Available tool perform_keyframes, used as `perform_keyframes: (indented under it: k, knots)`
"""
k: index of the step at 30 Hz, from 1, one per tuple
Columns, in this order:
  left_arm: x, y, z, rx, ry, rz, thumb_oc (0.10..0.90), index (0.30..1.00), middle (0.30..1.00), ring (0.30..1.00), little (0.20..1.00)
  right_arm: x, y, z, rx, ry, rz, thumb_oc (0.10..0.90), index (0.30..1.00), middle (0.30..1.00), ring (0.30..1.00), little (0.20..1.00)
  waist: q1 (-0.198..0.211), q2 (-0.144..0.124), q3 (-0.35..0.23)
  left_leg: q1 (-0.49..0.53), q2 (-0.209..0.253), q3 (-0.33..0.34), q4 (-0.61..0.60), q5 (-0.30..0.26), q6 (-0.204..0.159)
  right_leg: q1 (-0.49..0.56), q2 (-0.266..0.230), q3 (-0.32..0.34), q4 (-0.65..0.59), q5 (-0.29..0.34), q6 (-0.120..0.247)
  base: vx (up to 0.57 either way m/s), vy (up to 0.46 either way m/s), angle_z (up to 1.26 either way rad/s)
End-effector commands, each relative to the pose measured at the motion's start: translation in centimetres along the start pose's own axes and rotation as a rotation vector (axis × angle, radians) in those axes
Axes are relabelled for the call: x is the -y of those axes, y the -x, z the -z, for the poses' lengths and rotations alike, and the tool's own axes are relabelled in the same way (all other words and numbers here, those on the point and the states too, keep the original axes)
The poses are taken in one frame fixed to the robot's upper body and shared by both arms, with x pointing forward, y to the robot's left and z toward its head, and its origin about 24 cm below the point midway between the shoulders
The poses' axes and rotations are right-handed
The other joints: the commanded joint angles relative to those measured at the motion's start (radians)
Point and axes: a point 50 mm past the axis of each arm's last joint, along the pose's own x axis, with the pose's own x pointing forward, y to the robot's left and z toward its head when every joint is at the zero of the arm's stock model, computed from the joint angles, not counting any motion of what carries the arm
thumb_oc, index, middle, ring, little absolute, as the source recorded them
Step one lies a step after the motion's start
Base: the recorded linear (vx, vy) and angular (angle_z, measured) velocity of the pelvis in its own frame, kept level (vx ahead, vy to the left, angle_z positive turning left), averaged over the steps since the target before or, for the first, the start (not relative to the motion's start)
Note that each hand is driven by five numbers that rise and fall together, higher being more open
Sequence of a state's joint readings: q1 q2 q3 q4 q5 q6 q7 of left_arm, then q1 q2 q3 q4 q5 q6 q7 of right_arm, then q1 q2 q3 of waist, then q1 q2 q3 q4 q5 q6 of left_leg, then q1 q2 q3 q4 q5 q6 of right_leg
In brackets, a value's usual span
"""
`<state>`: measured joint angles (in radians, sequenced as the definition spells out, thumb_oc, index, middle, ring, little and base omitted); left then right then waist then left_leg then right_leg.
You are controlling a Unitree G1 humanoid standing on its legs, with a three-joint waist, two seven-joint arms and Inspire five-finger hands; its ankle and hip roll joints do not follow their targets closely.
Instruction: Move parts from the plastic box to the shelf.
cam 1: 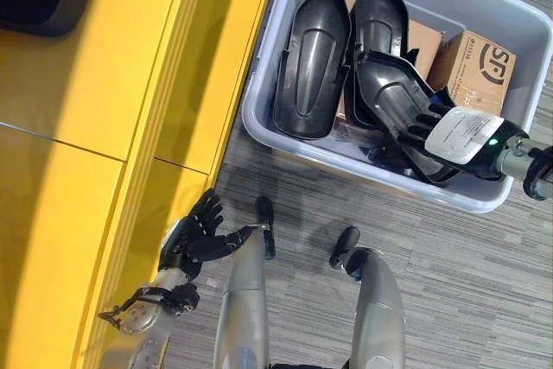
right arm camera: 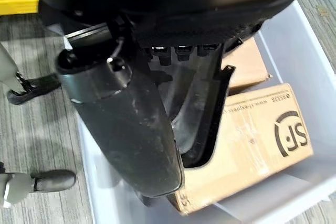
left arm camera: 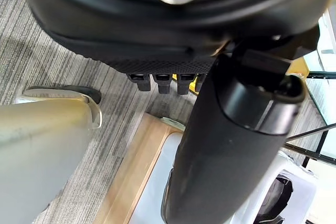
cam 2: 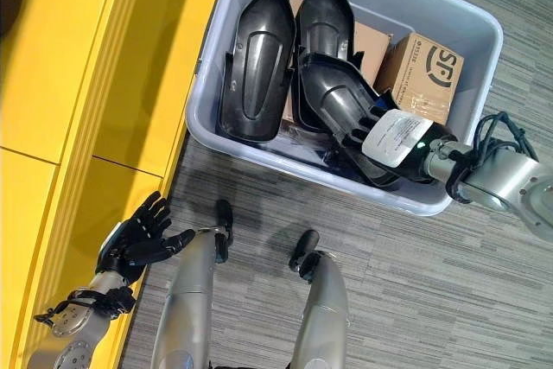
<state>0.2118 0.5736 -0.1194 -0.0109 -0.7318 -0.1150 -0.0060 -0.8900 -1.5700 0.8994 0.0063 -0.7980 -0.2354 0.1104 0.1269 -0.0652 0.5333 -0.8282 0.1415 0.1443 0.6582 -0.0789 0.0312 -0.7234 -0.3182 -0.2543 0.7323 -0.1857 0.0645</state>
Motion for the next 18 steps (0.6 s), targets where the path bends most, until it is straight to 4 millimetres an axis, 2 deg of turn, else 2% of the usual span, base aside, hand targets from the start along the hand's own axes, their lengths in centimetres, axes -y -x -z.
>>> perform_keyframes:
  k: [1, 7, 15, 18]
  knots:
    - [0.4, 0.8, -1.7, 0.099, -0.037, 0.034, 0.9, 1.0, 1.0, 1.0, 1.0, 1.8, 0.9, 3.2, -0.121, 0.094, 0.048, 0.9, 1.0, 1.0, 1.0, 1.0, 0.018, -0.01, -0.013, 0.057, 0.052, -0.116, 0.027, -0.114, -0.088, 0.027, -0.01, 0.031, -0.025, 0.025, 0.065, 0.0, 0.0, 0.0]
    - [0.5, 0.7, -1.5, 0.1, -0.022, 0.019, 0.9, 1.0, 1.0, 1.0, 1.0, 1.1, 0.5, 4.0, -0.162, 0.084, 0.035, 0.9, 1.0, 1.0, 1.0, 1.0, 0.005, 0.006, -0.013, 0.049, 0.048, -0.12, 0.033, -0.112, -0.088, 0.021, -0.013, 0.033, -0.02, 0.024, 0.064, 0.0, 0.0, 0.0]
    - [0.5, 0.7, -1.4, 0.102, -0.019, 0.019, 0.9, 1.0, 1.0, 1.0, 1.0, -0.1, 0.2, 4.0, -0.182, 0.046, 0.015, 0.9, 1.0, 1.0, 1.0, 1.0, 0.002, 0.014, -0.013, 0.044, 0.049, -0.121, 0.037, -0.114, -0.088, 0.017, -0.014, 0.033, -0.013, 0.021, 0.063, 0.0, 0.0, 0.0]
    - [0.6, 0.7, -1.4, 0.107, -0.006, 0.017, 0.9, 1.0, 1.0, 1.0, 1.0, -0.9, 0.0, 3.9, -0.207, -0.017, 0.029, 0.9, 1.0, 1.0, 1.0, 1.0, 0.0, 0.02, -0.013, 0.037, 0.048, -0.121, 0.042, -0.116, -0.086, 0.007, -0.015, 0.036, -0.009, 0.022, 0.062, 0.0, 0.0, 0.0]
